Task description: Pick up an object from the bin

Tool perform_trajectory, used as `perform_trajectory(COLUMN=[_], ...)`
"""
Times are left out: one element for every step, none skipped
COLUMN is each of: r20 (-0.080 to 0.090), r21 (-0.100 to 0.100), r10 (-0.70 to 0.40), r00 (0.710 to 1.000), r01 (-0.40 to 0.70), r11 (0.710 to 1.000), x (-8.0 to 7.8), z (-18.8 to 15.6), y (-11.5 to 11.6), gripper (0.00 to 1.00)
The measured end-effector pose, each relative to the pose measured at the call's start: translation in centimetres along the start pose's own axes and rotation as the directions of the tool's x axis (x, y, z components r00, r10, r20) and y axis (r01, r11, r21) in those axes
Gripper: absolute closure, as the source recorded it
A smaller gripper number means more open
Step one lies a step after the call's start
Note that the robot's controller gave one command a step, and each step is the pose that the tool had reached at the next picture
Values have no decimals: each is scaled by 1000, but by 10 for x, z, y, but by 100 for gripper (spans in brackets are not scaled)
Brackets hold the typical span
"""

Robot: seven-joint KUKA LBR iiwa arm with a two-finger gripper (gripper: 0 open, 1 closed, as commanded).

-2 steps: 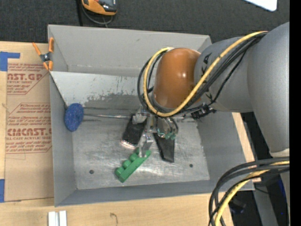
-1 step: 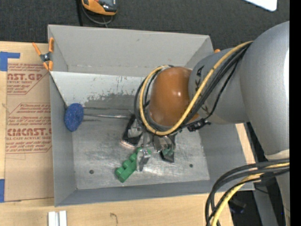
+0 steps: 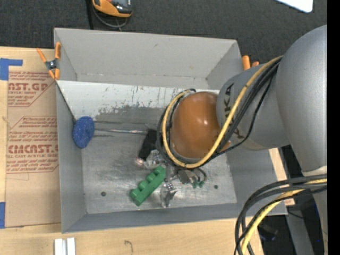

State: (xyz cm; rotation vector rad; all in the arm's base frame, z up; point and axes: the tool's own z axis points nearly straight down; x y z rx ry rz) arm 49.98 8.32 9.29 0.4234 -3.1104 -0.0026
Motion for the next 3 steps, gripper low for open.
perform_trajectory(r20=[9, 9, 3], r21=[5, 5, 2], r10=[-26, -26, -249], r00=[1000, 1000, 969], r01=[26, 26, 249], r11=[1000, 1000, 969], x=[3, 3, 20], z=[20, 20, -123], y=[24, 24, -32], gripper=[100, 100, 100])
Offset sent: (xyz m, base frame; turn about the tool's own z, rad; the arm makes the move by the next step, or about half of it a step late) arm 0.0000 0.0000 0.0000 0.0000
